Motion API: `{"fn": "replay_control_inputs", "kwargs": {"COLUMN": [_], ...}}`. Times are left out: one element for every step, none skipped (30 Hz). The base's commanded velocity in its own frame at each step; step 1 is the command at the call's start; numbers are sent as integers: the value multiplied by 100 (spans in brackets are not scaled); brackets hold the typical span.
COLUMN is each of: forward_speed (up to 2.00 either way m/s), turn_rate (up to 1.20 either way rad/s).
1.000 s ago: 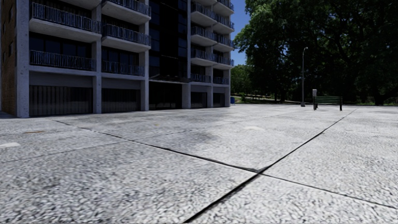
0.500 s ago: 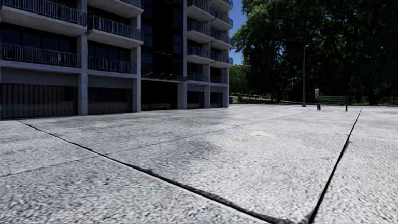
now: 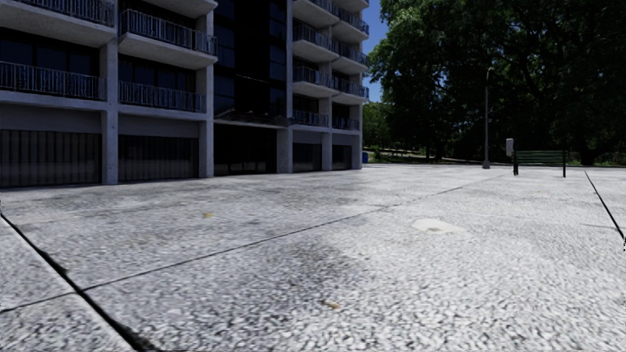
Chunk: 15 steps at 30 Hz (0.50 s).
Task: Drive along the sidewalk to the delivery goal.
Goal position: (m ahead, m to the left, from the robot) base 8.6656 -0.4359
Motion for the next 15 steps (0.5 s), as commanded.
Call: {"fn": "replay_control_inputs", "kwargs": {"forward_speed": [197, 197, 197, 197, 197, 197, 197, 197, 197, 197, 197, 197, 197, 197, 197], "turn_rate": [0, 0, 0, 0, 0, 0, 0, 0, 0, 0, 0, 0, 0, 0, 0]}}
